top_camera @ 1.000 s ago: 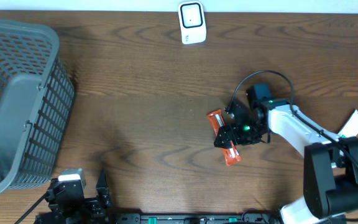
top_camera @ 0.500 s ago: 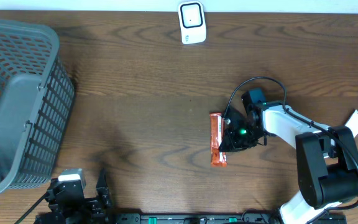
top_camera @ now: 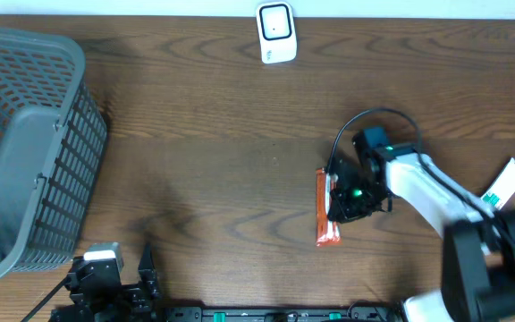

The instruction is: Scan the item barcode

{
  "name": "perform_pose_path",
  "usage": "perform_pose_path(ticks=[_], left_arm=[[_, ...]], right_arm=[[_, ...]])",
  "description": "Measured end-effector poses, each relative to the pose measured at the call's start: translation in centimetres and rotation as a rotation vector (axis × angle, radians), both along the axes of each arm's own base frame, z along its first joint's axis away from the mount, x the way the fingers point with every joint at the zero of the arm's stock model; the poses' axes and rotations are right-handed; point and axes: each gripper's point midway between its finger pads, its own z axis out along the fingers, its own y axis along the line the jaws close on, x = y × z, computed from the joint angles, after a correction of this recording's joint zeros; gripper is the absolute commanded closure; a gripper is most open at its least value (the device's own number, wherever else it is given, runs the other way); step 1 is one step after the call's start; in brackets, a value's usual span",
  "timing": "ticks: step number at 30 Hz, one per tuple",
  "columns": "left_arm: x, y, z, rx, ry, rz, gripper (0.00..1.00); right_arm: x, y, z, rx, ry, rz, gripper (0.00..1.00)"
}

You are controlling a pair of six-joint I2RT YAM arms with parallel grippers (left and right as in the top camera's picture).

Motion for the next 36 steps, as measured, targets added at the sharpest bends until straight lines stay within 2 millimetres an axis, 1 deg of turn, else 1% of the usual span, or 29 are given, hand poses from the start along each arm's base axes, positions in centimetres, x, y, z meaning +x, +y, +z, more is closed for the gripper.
perform_pose_path(ticks=[4,5,6,8,9,10,11,12,17,23,25,27,30,34,36], left_arm=[[0.0,0.0,0.0,0.000,0.000,0.000,0.16],[0.0,0.0,0.0,0.000,0.000,0.000,0.16],[0.0,0.0,0.0,0.000,0.000,0.000,0.16],[0.0,0.0,0.0,0.000,0.000,0.000,0.16],[0.0,0.0,0.0,0.000,0.000,0.000,0.16],[0.0,0.0,0.0,0.000,0.000,0.000,0.16],[0.0,0.0,0.0,0.000,0.000,0.000,0.16],[0.0,0.0,0.0,0.000,0.000,0.000,0.16],[0.0,0.0,0.0,0.000,0.000,0.000,0.16],[0.0,0.0,0.0,0.000,0.000,0.000,0.16],[0.0,0.0,0.0,0.000,0.000,0.000,0.16],[0.0,0.0,0.0,0.000,0.000,0.000,0.16],[0.0,0.0,0.0,-0.001,0.000,0.000,0.16],[0.0,0.0,0.0,0.000,0.000,0.000,0.16],[0.0,0.0,0.0,0.000,0.000,0.000,0.16]], right_arm=[[1.5,0.2,3.4,0.026,-0.161,0.018,0.99],[1.7,0.2,4.0,0.031,-0.186,0.020,0.99],[1.9,0.2,4.4,0.033,-0.201,0.023,0.99],[1.7,0.1,4.3,0.028,-0.193,0.027,0.98],[1.6,0.1,4.1,0.024,-0.187,0.027,0.92],[1.6,0.0,4.0,0.020,-0.182,0.026,0.69],[1.6,0.0,3.8,0.015,-0.179,0.028,0.27],[1.6,-0.1,3.7,0.010,-0.172,0.025,0.01],[1.5,-0.3,2.8,-0.010,-0.143,0.028,0.01],[1.7,-0.3,2.5,-0.012,-0.148,0.026,0.01],[1.7,-0.3,2.2,-0.011,-0.157,0.026,0.01],[1.2,-0.3,1.4,-0.015,-0.151,0.031,0.01],[-0.1,0.1,-0.1,-0.018,-0.132,0.042,0.01],[-1.4,0.3,-1.8,-0.019,-0.111,0.020,0.01],[-0.8,0.5,-1.8,-0.008,-0.138,-0.010,0.01]])
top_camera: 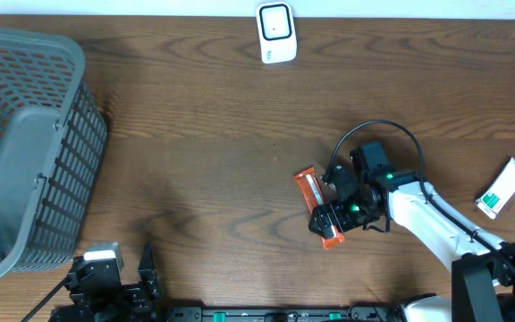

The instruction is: Scan the item barcode

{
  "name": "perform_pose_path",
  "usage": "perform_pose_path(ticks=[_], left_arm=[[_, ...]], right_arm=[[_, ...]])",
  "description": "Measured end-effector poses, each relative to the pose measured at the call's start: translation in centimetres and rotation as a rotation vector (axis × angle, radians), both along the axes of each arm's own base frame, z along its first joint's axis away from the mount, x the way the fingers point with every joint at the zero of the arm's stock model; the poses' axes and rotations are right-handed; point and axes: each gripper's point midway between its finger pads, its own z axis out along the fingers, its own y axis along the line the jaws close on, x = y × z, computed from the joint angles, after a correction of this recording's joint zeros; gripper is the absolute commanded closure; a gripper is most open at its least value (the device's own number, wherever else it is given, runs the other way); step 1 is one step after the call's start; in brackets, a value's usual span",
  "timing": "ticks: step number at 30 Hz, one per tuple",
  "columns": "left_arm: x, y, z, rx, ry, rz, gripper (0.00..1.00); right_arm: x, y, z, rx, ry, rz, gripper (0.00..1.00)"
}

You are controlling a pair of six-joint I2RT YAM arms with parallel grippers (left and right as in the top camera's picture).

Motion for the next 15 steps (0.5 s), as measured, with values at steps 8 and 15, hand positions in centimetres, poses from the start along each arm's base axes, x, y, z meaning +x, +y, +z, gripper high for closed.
perform_pose_path(ticks=[8,15], left_arm=[[0.00,-0.01,0.00,0.000,0.000,0.000,0.16],[0.00,0.00,0.00,0.000,0.000,0.000,0.16]], right_arm=[[0.97,0.25,-0.14,0.018,-0.033,-0.078,0.14],[1.07,0.04,-0.47,-0.008,-0.033,-0.085,0.14]])
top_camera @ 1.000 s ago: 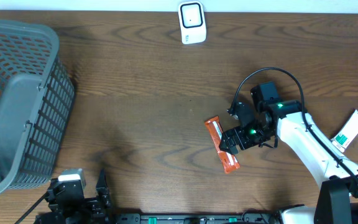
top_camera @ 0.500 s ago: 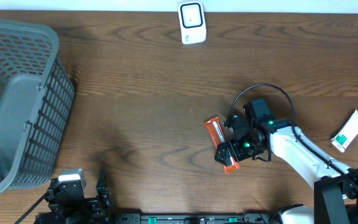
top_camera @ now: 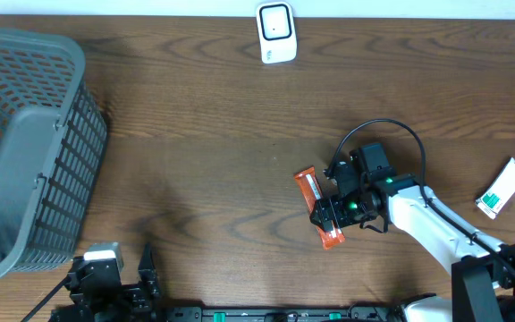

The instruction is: Scan the item barcode

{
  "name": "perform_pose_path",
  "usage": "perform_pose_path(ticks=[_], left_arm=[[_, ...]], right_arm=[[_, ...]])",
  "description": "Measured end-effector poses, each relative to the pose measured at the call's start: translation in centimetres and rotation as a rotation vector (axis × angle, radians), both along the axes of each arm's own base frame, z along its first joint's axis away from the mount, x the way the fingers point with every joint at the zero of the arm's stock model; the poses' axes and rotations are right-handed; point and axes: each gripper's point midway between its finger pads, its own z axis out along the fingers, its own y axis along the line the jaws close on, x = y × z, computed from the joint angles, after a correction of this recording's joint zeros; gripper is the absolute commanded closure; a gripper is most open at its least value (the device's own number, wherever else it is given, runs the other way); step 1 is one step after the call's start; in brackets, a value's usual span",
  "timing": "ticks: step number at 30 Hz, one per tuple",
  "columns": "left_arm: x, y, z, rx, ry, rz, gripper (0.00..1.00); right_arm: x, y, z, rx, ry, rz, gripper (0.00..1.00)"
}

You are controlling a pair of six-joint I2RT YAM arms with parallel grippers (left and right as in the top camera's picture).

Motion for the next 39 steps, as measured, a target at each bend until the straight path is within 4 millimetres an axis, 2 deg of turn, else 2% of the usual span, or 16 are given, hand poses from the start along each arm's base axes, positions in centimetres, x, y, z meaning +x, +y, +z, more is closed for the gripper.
perform_pose_path(ticks=[4,9,18,23,24,25,26,30,39], left_arm=[[0.0,0.0,0.0,0.000,0.000,0.000,0.16],[0.0,0.0,0.0,0.000,0.000,0.000,0.16],[0.0,0.0,0.0,0.000,0.000,0.000,0.16],[0.0,0.0,0.0,0.000,0.000,0.000,0.16],[0.0,0.0,0.0,0.000,0.000,0.000,0.16],[0.0,0.0,0.0,0.000,0.000,0.000,0.16],[0.0,0.0,0.0,0.000,0.000,0.000,0.16],[0.0,0.0,0.0,0.000,0.000,0.000,0.16],[0.0,0.0,0.0,0.000,0.000,0.000,0.16]], right_arm=[[0.1,0.9,-0.2,-0.003,-0.008,0.032,0.20],[0.4,2.2,-0.4,0.007,-0.022,0.076,0.21],[0.3,2.4,-0.5,-0.006,-0.010,0.084,0.21],[-0.2,1.8,-0.8,-0.034,0.018,0.079,0.46],[-0.4,1.7,-0.9,-0.043,0.027,0.079,0.61],[-0.5,1.5,-0.9,-0.051,0.033,0.075,0.83],[-0.7,1.3,-1.0,-0.060,0.038,0.078,0.99],[-1.6,1.0,-1.5,-0.069,0.083,0.072,0.99],[-1.2,1.3,-1.1,-0.065,0.081,0.097,0.99]])
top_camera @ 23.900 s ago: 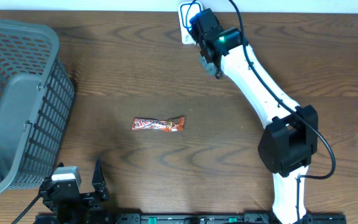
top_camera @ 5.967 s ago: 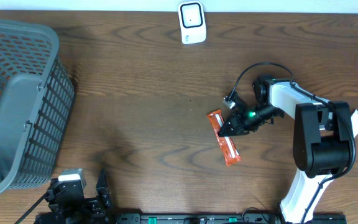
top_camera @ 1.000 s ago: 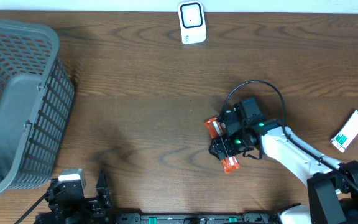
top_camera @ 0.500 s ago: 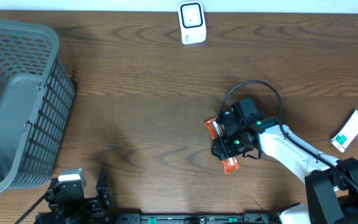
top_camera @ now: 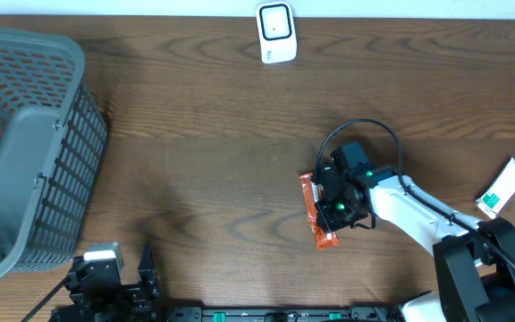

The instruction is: Scan the item barcode

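An orange snack bar hangs right of the table's middle, its long side running near to far. My right gripper is shut on its right edge, with the black wrist and white arm stretching off to the lower right. The white barcode scanner stands at the far edge of the table, well beyond the bar. My left gripper rests at the near left edge; its jaws are too small to read.
A large grey mesh basket fills the left side. Several small packaged items lie at the right edge of the table.
The snack bar has turned from a slanted pose to nearly straight, near to far. My right gripper has shifted slightly left and farther from me, still holding it.
The bar first lay straight on the wood with my right gripper at its right edge. Later it was held slanted and a little farther left. It stayed slanted at the following moment, and now it is held nearly straight again.
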{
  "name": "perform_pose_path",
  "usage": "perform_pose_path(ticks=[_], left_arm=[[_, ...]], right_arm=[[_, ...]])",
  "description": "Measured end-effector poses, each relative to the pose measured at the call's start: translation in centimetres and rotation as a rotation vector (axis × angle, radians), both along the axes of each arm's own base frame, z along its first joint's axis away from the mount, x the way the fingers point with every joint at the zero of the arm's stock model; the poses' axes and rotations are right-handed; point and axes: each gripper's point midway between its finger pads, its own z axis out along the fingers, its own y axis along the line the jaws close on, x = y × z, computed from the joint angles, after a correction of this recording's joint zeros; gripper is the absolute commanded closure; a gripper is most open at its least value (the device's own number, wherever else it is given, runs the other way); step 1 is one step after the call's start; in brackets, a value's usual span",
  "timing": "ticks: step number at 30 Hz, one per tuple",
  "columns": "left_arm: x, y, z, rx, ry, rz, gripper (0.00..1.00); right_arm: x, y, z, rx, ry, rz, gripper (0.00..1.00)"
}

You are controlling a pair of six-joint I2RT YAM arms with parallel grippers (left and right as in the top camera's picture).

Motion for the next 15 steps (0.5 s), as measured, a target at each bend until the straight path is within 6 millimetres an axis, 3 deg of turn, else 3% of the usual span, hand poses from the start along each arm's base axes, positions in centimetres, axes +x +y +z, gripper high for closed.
perform_pose_path(ticks=[4,12,15], left_arm=[[0.0,0.0,0.0,-0.001,0.000,0.000,0.16],[0.0,0.0,0.0,0.000,0.000,0.000,0.16],[0.0,0.0,0.0,0.000,0.000,0.000,0.16]], right_arm=[[0.1,0.8,1.4,0.031,-0.001,0.082,0.99],[1.0,3.9,8.7,0.136,-0.177,0.313,0.99],[0.5,4.8,9.8,0.159,-0.214,0.392,0.99]])
